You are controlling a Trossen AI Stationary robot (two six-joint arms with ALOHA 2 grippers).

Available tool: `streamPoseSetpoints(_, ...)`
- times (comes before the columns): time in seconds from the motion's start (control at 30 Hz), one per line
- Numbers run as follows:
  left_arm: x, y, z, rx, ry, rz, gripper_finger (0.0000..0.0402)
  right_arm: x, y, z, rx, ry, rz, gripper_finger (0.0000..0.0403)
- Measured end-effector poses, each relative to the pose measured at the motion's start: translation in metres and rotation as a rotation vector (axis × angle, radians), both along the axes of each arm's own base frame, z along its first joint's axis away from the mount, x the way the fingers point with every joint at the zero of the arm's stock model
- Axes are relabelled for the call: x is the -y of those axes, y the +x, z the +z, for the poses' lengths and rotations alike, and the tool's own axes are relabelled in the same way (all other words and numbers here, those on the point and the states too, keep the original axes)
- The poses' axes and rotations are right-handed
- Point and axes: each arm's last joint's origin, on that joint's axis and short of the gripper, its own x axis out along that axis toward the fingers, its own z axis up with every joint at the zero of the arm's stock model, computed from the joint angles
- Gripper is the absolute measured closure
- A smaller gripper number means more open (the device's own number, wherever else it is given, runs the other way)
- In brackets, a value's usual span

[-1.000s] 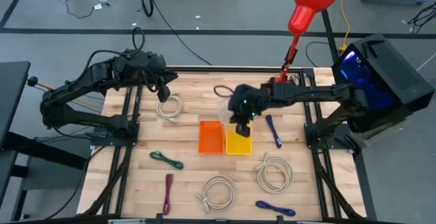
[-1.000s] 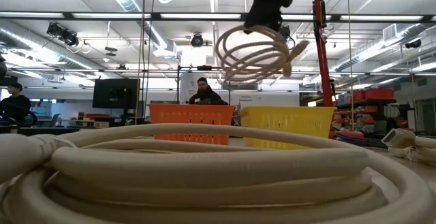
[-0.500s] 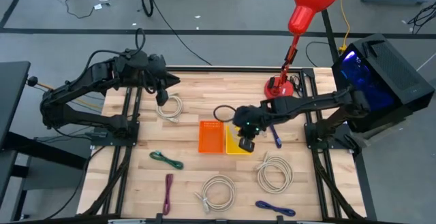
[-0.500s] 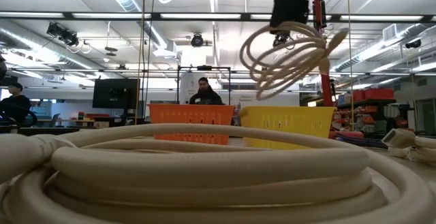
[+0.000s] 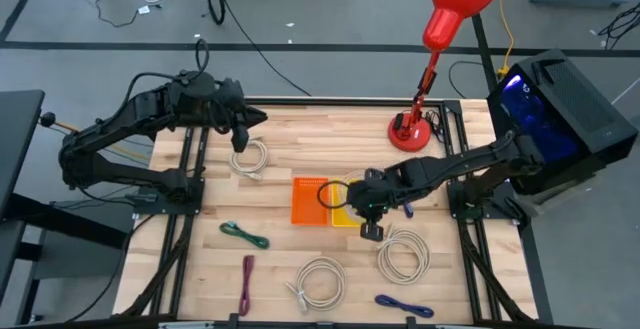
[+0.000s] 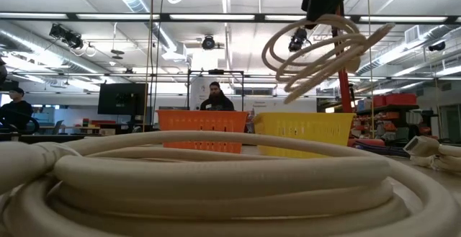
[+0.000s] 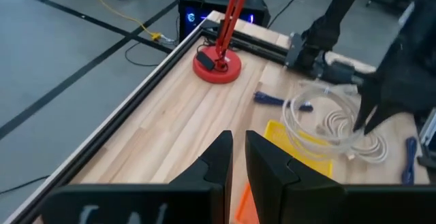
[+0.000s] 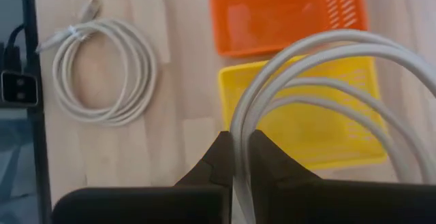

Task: Pick & Place USB Port
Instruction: Put the brown HDMI cable into the yellow bin

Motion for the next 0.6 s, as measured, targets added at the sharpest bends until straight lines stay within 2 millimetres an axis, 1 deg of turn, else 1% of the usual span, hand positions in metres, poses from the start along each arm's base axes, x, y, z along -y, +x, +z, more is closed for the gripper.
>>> streamPoseSetpoints(0.2,0.001,0.002,0.003,0.034,-0.004,-0.029,0.0358,-0.01,0.0,-0.007,-0.031,-0.032,0.02,0.0388)
streamPoseSetpoints(0.3,0.001,0.002,0.004,0.048,-0.011,-0.051,0.0358,-0.008,0.003,-0.011,-0.031,-0.065,0.01,0.0388)
streamPoseSetpoints(0.43,0.004,0.003,0.004,0.057,-0.029,-0.075,0.0358,-0.003,0.012,-0.022,-0.058,-0.085,0.003,0.0388)
streamPoseSetpoints(0.6,0.005,0.004,0.004,0.06,-0.03,-0.083,0.0358,-0.001,0.021,-0.038,-0.107,-0.099,0.031,0.0388)
